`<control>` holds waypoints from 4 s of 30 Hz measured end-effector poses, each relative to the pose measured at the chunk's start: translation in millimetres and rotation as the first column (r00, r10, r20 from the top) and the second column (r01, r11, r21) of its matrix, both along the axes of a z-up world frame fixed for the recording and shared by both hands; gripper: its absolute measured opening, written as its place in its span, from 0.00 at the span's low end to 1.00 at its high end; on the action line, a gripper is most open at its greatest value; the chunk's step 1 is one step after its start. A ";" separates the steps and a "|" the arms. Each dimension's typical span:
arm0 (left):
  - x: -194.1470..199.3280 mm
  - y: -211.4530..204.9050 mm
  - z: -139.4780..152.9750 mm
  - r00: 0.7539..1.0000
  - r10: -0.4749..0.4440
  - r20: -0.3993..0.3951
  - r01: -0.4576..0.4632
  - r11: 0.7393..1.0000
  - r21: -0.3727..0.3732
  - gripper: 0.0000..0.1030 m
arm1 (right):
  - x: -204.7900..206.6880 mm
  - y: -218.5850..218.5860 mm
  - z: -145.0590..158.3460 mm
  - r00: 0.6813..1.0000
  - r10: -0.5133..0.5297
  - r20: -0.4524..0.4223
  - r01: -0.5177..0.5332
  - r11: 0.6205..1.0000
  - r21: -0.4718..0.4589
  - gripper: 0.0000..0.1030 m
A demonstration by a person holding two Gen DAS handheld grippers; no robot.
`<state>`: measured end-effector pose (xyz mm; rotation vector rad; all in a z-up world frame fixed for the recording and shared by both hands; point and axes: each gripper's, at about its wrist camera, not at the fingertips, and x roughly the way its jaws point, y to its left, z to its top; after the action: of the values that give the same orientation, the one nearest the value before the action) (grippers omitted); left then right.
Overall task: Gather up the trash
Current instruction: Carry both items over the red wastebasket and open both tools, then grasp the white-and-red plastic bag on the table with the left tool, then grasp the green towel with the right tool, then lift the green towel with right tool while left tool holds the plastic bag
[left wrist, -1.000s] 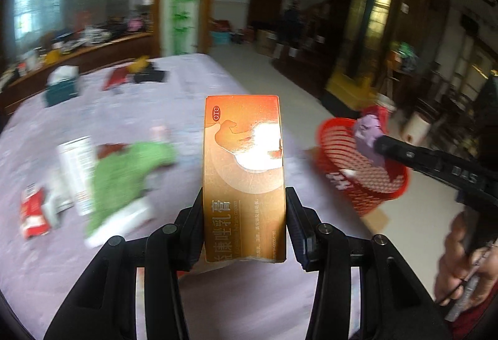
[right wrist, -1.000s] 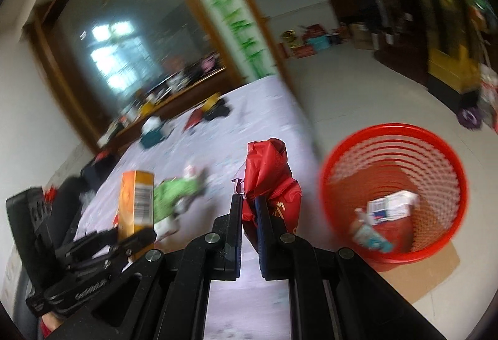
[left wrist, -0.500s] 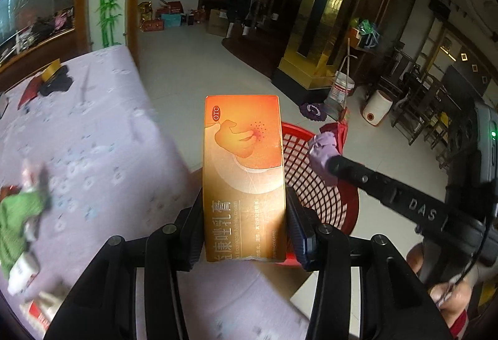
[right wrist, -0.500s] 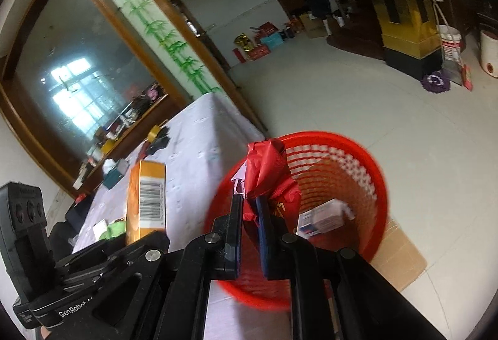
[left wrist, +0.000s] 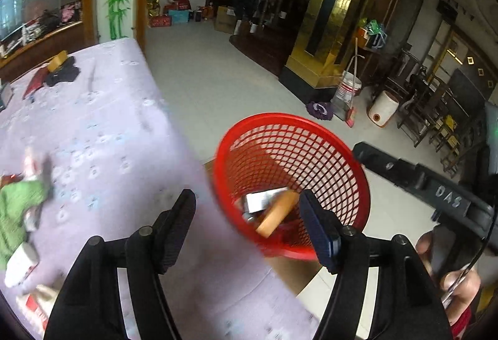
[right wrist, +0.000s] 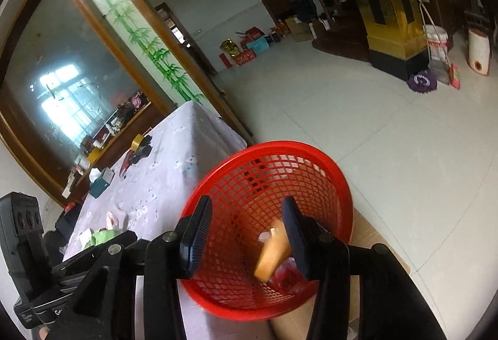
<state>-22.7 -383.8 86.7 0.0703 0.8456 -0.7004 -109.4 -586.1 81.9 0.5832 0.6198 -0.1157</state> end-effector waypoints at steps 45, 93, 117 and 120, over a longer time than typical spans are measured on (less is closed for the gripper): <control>5.5 219.4 -67.7 0.985 0.165 0.041 -0.170 0.963 0.207 0.44 | 29.2 197.7 -8.8 0.918 0.388 -0.078 -0.394 0.915 -0.088 0.63; -45.3 334.8 -43.4 0.786 0.587 0.196 -0.593 0.804 -0.028 0.44 | 109.0 358.8 -12.7 0.832 0.552 -0.050 -0.545 0.798 -0.256 0.42; -43.2 308.6 -43.4 0.805 0.548 0.228 -0.563 0.827 -0.001 0.44 | 43.2 323.7 -20.5 0.891 0.451 0.061 -0.392 0.829 -0.399 0.42; -43.0 308.9 -43.3 0.805 0.548 0.226 -0.562 0.827 -0.003 0.44 | 43.3 321.8 -21.8 0.892 0.448 0.057 -0.393 0.833 -0.389 0.42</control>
<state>-65.8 -74.8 43.4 -0.0453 0.6284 -0.1020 -66.1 -264.3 60.0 0.0764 0.5524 0.2258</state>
